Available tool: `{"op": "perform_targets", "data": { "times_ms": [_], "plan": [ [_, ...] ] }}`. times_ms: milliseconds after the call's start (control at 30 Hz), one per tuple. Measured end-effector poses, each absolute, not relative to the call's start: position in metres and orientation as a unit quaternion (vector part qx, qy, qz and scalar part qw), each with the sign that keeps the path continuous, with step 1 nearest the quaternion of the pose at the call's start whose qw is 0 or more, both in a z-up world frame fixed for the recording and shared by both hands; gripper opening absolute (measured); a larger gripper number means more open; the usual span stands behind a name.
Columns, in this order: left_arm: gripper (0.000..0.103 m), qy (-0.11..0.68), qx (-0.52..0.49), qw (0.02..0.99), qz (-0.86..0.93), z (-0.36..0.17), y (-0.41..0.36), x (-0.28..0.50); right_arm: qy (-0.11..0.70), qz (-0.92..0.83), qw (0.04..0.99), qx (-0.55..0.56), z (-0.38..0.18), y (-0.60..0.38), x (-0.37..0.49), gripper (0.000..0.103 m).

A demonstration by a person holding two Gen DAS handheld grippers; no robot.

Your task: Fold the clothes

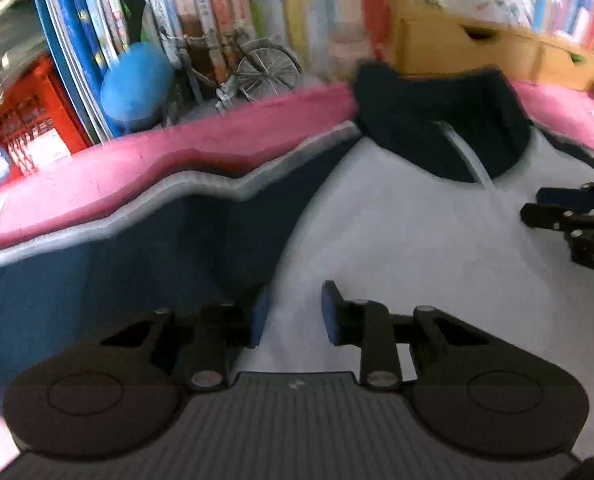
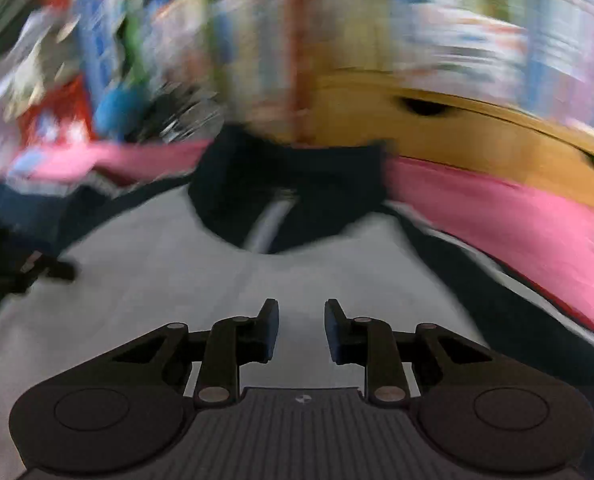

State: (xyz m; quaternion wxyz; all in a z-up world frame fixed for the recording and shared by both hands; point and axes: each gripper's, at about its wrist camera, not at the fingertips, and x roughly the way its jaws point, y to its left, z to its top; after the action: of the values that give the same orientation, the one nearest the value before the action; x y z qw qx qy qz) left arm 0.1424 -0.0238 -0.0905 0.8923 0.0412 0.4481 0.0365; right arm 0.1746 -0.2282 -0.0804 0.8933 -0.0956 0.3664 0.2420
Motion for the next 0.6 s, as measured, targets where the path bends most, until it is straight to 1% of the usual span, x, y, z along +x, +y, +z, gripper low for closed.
{"op": "perform_targets", "data": {
  "times_ms": [33, 67, 100, 133, 167, 200, 233, 267, 300, 333, 367, 400, 433, 467, 500, 533, 600],
  "plan": [
    [0.044, 0.439, 0.046, 0.896, 0.046, -0.090, -0.014, 0.149, 0.353, 0.249, 0.894, -0.115, -0.088, -0.217, 0.187, 0.024],
    [0.040, 0.437, 0.056, 0.895, 0.068, -0.090, -0.003, 0.155, 0.329, 0.245, 0.902, -0.132, -0.091, -0.214, 0.206, 0.025],
    [0.037, 0.443, 0.063, 0.888, 0.106, -0.089, 0.013, 0.158, 0.325, 0.236, 0.907, -0.127, -0.091, -0.218, 0.227, 0.028],
    [0.037, 0.448, 0.057, 0.881, 0.142, -0.086, 0.031, 0.159, 0.321, 0.226, 0.912, -0.120, -0.091, -0.221, 0.248, 0.027],
    [0.036, 0.448, 0.034, 0.876, 0.172, -0.079, 0.052, 0.154, 0.323, 0.214, 0.916, -0.108, -0.089, -0.228, 0.269, 0.026],
    [0.036, 0.442, -0.009, 0.875, 0.197, -0.069, 0.077, 0.143, 0.329, 0.201, 0.916, -0.109, -0.087, -0.228, 0.283, 0.024],
    [0.038, 0.434, -0.052, 0.872, 0.220, -0.059, 0.103, 0.132, 0.335, 0.188, 0.917, -0.111, -0.085, -0.228, 0.297, 0.024],
    [0.040, 0.424, -0.082, 0.868, 0.246, -0.050, 0.126, 0.119, 0.341, 0.175, 0.917, -0.114, -0.082, -0.228, 0.310, 0.026],
    [0.043, 0.412, -0.095, 0.864, 0.273, -0.042, 0.147, 0.104, 0.346, 0.159, 0.915, -0.129, -0.077, -0.220, 0.312, 0.032],
    [0.053, 0.403, -0.099, 0.857, 0.307, -0.035, 0.167, 0.091, 0.342, 0.149, 0.918, -0.133, -0.072, -0.213, 0.305, 0.037],
    [0.059, 0.398, -0.093, 0.846, 0.343, -0.032, 0.188, 0.081, 0.338, 0.139, 0.921, -0.138, -0.066, -0.206, 0.298, 0.044],
    [0.066, 0.394, -0.089, 0.834, 0.374, -0.031, 0.206, 0.072, 0.333, 0.132, 0.923, -0.142, -0.061, -0.199, 0.290, 0.054],
    [0.068, 0.393, -0.091, 0.823, 0.400, -0.031, 0.225, 0.064, 0.328, 0.146, 0.923, -0.140, -0.058, -0.192, 0.275, 0.062],
    [0.068, 0.394, -0.101, 0.812, 0.419, -0.034, 0.243, 0.057, 0.322, 0.161, 0.923, -0.138, -0.055, -0.185, 0.260, 0.076],
    [0.071, 0.394, -0.112, 0.803, 0.433, -0.038, 0.259, 0.053, 0.316, 0.175, 0.922, -0.136, -0.052, -0.179, 0.245, 0.080],
    [0.074, 0.395, -0.124, 0.796, 0.441, -0.044, 0.274, 0.053, 0.312, 0.189, 0.921, -0.135, -0.049, -0.172, 0.229, 0.080],
    [0.075, 0.397, -0.147, 0.784, 0.454, -0.056, 0.301, 0.054, 0.334, 0.205, 0.908, -0.149, -0.050, -0.155, 0.206, 0.080]
  ]
}}
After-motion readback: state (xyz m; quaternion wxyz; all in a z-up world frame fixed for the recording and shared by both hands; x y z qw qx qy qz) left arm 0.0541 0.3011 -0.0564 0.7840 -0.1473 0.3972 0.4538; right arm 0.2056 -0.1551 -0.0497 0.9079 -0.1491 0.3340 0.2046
